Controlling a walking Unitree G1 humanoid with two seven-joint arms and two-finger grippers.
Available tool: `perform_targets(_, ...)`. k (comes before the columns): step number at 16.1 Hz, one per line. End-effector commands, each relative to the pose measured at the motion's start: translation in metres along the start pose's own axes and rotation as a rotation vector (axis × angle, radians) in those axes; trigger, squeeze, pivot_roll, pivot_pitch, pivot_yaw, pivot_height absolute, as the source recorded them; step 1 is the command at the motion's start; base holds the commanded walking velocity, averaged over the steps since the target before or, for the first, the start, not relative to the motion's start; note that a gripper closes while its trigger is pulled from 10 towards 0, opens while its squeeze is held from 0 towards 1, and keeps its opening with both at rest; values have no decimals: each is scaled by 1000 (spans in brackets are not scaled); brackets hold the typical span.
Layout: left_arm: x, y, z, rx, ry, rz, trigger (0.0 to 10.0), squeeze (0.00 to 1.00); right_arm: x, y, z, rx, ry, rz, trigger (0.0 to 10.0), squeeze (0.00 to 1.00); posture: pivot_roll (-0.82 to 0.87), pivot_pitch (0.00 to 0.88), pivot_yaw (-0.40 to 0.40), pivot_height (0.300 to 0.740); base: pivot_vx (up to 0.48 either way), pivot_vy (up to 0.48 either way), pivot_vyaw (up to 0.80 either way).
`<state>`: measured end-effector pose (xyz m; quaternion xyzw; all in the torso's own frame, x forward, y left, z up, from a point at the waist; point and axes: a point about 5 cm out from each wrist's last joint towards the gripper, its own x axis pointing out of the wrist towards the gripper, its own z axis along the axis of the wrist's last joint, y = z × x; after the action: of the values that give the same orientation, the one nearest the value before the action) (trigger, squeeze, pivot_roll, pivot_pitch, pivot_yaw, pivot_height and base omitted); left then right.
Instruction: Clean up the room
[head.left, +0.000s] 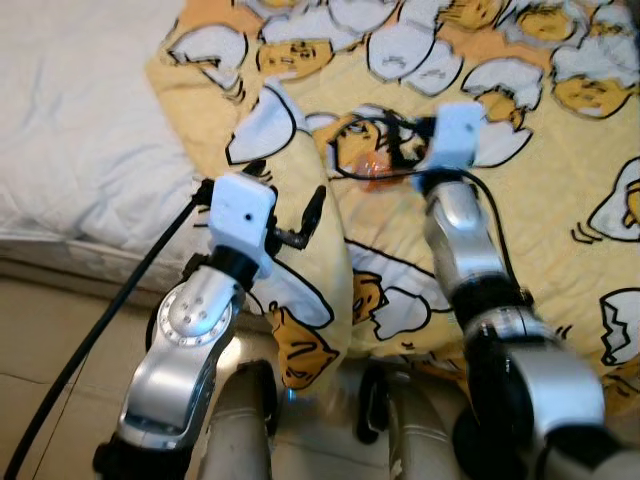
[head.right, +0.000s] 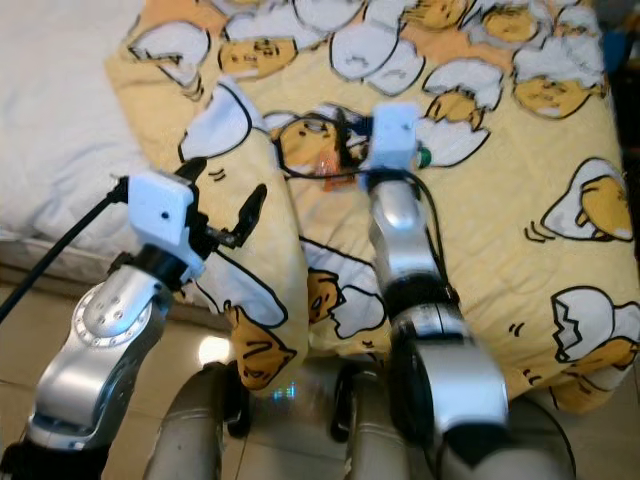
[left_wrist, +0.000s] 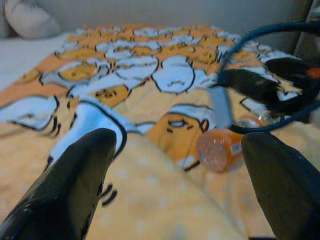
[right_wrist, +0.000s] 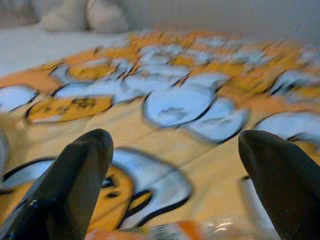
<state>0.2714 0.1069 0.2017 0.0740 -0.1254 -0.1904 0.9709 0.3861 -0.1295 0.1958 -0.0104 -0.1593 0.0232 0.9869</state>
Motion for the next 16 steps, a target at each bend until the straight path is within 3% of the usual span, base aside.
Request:
perform_targets(1, 2, 2, -3, 5, 0, -16, 10000, 0, -6, -9, 5, -30, -30, -37, 10000, 0, -5, 142, -30, 697, 0, 0, 0)
perform_targets(2, 7, 4, -3, 7, -11, -19, 10000, 0, -16, -17, 8, -36, -46, -56, 10000, 0, -24, 133, -23, 697, 0, 0, 0)
perform_targets(3, 14, 5, -3, 11, -22, -34, 10000, 0, -29, -27, 9, -58, -49, -96, 10000, 1000, -54, 121, -9, 697, 0, 0, 0)
perform_targets(4, 18, 7, -5, 20, -21, -54, 10000, 0, -43, -36, 8, -89, -48, -126, 10000, 1000, -68, 117, 0, 697, 0, 0, 0)
perform_targets(5, 27, 12, -11, 54, -9, -91, 10000, 0, -71, -47, 0, -156, -16, -173, 10000, 1000, -104, 109, 15, 697, 0, 0, 0)
perform_targets(8, 57, 34, -27, 151, 50, -147, 10000, 0, -154, -68, -34, -282, 200, -283, 10000, 1000, -187, 105, 59, 697, 0, 0, 0)
perform_targets(9, 63, 37, -29, 171, 60, -158, 10000, 0, -169, -70, -38, -281, 253, -304, 10000, 1000, -206, 110, 68, 697, 0, 0, 0)
perform_targets(10, 85, 39, -33, 252, 98, -194, 10000, 0, -210, -70, -47, -294, 370, -312, 10000, 1000, -254, 127, 84, 697, 0, 0, 0)
perform_targets(11, 85, 39, -33, 252, 98, -194, 10000, 0, -210, -70, -47, -294, 370, -312, 10000, 1000, -254, 127, 84, 697, 0, 0, 0)
perform_targets(12, 95, 39, -31, 273, 96, -210, 10000, 0, -222, -65, -47, -284, 399, -303, 10000, 1000, -288, 147, 98, 697, 0, 0, 0)
perform_targets(13, 105, 39, -29, 298, 101, -225, 10000, 0, -230, -55, -40, -278, 401, -274, 10000, 1000, -313, 161, 111, 697, 0, 0, 0)
perform_targets(15, 110, 40, -29, 330, 113, -236, 10000, 0, -235, -46, -34, -270, 396, -244, 10000, 1000, -335, 186, 123, 697, 0, 0, 0)
perform_targets(16, 119, 40, -29, 385, 149, -236, 10000, 0, -245, -34, -28, -242, 405, -213, 10000, 1000, -356, 210, 133, 697, 0, 0, 0)
